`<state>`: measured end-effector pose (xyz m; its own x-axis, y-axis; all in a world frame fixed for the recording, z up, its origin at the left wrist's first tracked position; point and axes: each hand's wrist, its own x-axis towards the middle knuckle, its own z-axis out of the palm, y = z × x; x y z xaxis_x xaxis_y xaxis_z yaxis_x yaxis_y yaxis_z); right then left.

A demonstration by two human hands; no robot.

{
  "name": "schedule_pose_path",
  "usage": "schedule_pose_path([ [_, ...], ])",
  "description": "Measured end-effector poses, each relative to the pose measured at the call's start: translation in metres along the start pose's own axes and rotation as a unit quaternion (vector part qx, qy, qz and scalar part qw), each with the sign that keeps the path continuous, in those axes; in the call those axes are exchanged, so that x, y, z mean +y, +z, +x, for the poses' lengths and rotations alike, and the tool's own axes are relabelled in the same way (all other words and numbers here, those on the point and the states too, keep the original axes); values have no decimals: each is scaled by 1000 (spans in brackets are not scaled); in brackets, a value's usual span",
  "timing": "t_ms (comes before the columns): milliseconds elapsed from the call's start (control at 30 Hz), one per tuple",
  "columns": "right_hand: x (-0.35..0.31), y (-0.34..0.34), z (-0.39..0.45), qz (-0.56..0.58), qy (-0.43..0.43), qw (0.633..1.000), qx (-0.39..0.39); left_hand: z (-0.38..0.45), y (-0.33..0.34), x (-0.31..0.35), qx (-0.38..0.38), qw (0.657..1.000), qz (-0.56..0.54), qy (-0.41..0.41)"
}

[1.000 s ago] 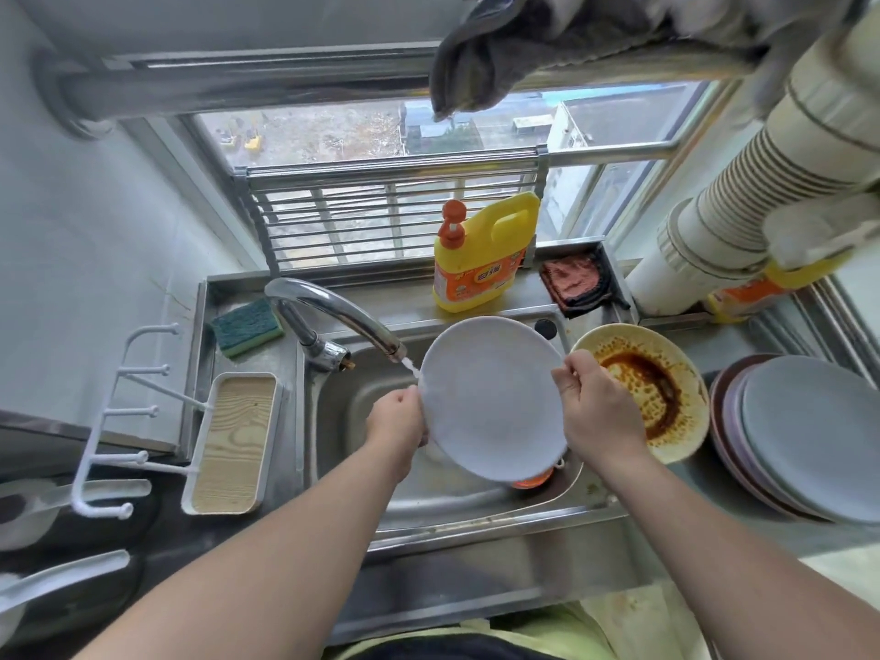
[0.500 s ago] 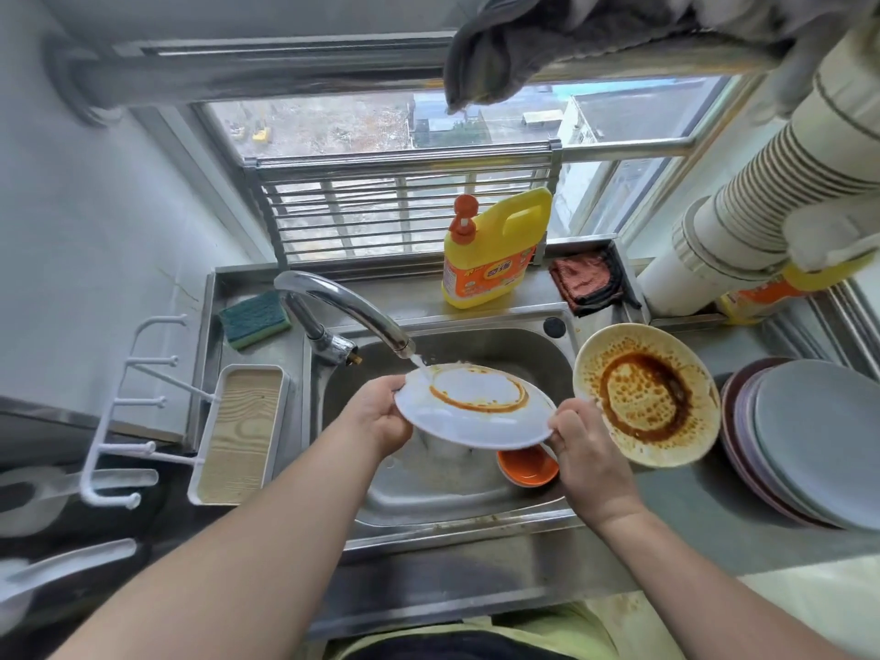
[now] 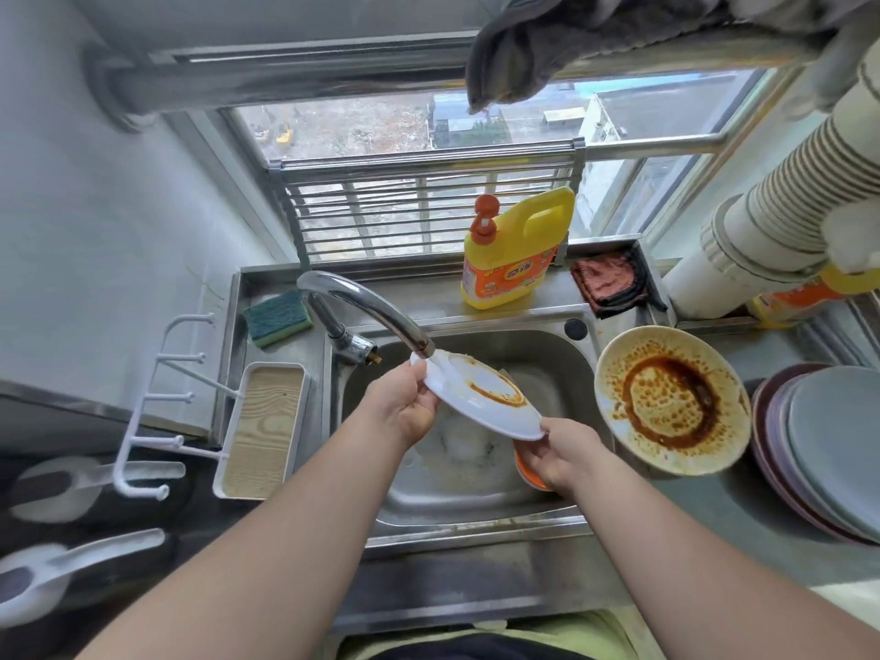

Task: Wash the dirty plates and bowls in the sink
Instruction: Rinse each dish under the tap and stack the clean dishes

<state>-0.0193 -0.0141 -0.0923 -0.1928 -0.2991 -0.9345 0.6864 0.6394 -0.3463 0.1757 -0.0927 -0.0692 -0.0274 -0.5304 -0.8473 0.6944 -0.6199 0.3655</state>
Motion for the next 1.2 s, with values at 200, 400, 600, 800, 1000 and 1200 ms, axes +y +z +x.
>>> schedule_pose_path([
  [200,-14,48,7,-1,-8,1000,-16,4,-36,17,63,995,-71,-11],
  [400,-16,89,2,-73,-28,996,-52,-3,-78,24,92,988,-120,-29],
  [600,1,113,-10,-194,-95,975,-55,-5,-109,11,144,983,-103,-51],
  [800,15,123,-20,-345,-147,927,-5,-6,-129,-21,134,985,-46,-102],
  [1000,20,108,-28,-443,-182,877,27,-8,-136,-31,114,987,45,-101],
  [1200,12,69,-13,-429,-209,877,61,-10,-127,-25,91,990,66,-88],
])
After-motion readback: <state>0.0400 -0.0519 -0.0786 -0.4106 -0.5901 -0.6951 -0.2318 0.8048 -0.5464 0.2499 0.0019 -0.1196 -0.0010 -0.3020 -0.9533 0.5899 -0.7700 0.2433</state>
